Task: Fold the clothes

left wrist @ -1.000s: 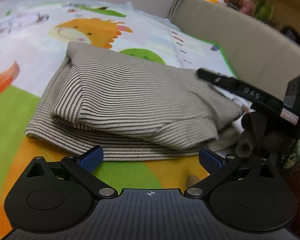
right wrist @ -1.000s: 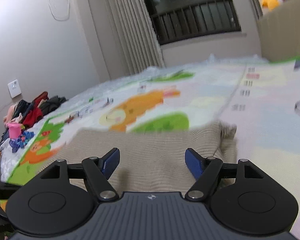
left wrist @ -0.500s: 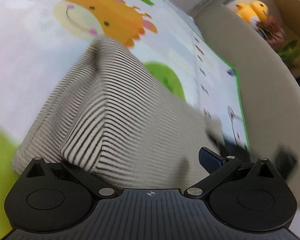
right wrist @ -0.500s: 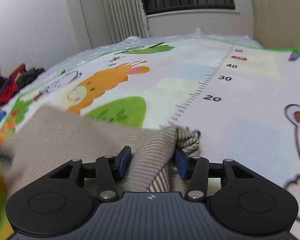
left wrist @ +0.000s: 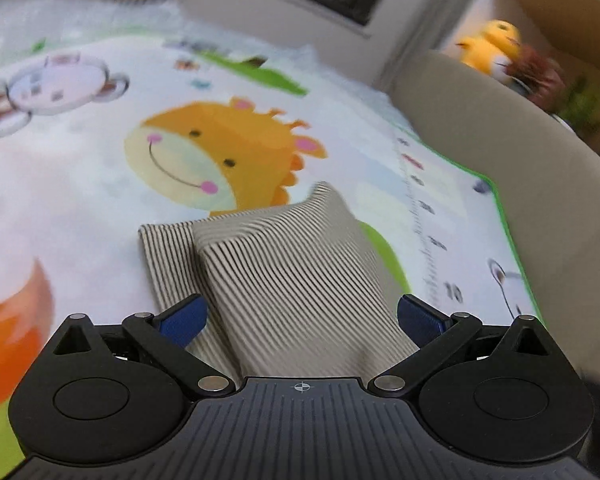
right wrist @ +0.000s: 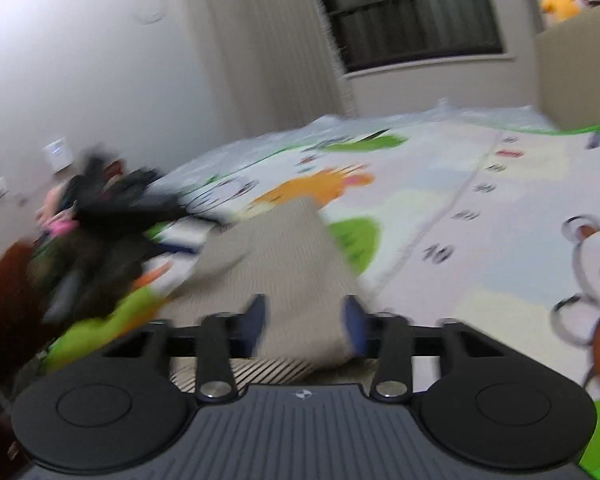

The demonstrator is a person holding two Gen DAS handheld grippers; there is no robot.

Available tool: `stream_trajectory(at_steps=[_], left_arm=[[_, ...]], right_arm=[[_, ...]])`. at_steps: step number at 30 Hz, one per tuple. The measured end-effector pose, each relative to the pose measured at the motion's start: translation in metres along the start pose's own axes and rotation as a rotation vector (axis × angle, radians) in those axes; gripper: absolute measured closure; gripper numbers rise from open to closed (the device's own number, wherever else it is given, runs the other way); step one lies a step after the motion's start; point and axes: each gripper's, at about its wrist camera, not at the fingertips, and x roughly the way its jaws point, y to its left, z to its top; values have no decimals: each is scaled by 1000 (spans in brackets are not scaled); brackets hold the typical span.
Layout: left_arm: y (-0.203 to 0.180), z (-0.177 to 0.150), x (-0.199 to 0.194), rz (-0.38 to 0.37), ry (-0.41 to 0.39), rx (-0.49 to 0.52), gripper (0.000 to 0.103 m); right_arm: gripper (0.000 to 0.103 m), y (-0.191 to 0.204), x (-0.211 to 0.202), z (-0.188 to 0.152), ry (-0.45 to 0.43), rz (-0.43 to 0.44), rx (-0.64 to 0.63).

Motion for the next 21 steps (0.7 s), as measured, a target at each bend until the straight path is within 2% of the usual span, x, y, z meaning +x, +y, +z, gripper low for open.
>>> stream_trajectory(at_steps=[3,6,9,11,14,18,20,21], left_arm=[[-10,-26,-15,-81,35,-27,0],[-14,-51,-6,-146,138,-68,0],[-16,-61,7,-96,138,26,1],[-18,-55,12,-23,95,93,1],[-9,-38,27,32,63,82,1],[3,-26,31,28,26,51,1],[4,-32,25,12,2,61,1],[5,-36,23,23,-9,80,1]], right_arm=[[69,-9,28,0,30,-55,-7],[69,-11,63,-18,119,-122,-61],[68,-9,59,-33,111,-138,-66],[68,-2,48,-37,119,-128,-56],[68,24,32,-51,133,-110,-118],[68,48,18,-57,129,-92,-178],[59,53,14,-52,117,-86,-187],[46,51,13,-44,103,-75,-179]])
